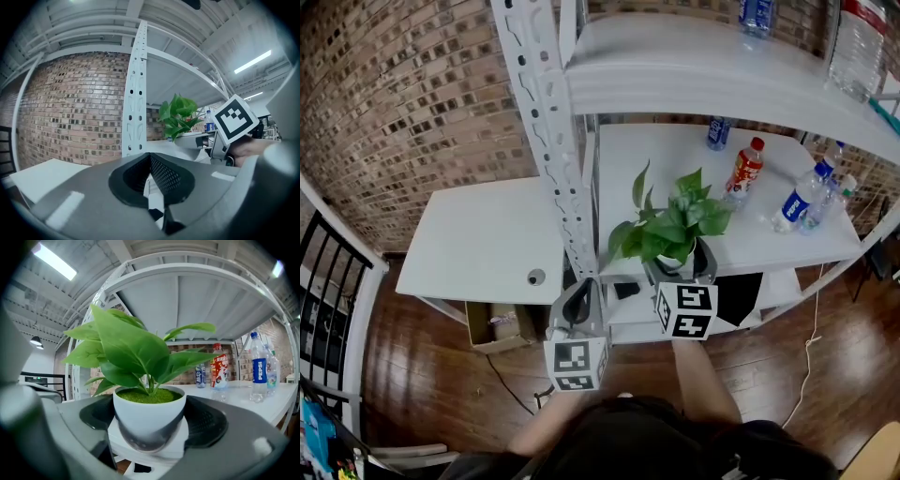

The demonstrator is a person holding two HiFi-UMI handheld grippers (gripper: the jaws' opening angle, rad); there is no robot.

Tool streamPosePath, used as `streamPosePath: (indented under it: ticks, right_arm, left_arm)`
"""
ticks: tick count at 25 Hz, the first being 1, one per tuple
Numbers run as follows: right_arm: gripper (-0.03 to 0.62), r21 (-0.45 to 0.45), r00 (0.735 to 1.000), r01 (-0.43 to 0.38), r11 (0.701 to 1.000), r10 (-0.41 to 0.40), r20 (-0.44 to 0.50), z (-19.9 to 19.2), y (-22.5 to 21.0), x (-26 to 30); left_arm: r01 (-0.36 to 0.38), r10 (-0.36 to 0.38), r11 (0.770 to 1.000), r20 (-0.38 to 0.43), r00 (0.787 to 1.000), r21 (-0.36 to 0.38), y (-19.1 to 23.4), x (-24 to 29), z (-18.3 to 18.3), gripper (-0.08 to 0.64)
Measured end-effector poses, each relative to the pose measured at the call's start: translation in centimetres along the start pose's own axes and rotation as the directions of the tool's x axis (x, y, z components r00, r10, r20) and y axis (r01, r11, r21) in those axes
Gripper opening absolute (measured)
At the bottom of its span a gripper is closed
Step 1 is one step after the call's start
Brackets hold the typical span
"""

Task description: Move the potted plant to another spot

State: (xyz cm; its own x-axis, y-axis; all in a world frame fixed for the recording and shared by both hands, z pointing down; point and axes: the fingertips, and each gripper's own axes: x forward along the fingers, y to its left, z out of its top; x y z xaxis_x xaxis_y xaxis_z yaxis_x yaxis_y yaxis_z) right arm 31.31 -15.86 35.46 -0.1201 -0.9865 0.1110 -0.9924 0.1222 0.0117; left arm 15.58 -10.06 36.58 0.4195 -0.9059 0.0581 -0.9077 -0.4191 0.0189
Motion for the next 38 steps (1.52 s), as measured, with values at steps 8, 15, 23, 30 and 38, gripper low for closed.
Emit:
streamPosePath:
  ticks: [8,15,23,30,38]
  right_arm:
    - [0.457,-0.018,0.998,-0.054,0.998,0.055,0.026,0.7,3.2,-4.7]
    - [0.457,-0.006,0.991,-0.126,0.992,0.126,0.043,1.7,7.5,-7.5]
    - [0.457,-0.028,0.976,-0.202,0.979,0.204,0.076,3.9,15.9,-7.7]
    - [0.457,-0.046,0.973,-0.225,0.973,0.227,0.047,3.4,25.2,-4.7]
    - [0.457,-0.083,0.983,-0.176,0.981,0.179,0.034,0.1,34.4,2.1]
  left_arm:
    - [-0.022,0.022,1.000,-0.010,1.000,-0.012,0.4,-1.9,-0.5,0.017]
    - [-0.087,0.087,0.996,-0.020,0.996,-0.013,3.9,-3.6,-0.7,0.017]
    - [-0.114,0.114,0.993,-0.020,0.993,0.003,10.9,-5.7,-0.5,0.017]
    - [-0.114,0.114,0.993,-0.033,0.993,0.005,19.1,-7.1,-0.6,0.017]
    - [-0.065,0.066,0.998,-0.018,0.998,0.003,28.8,-7.8,-2.0,0.017]
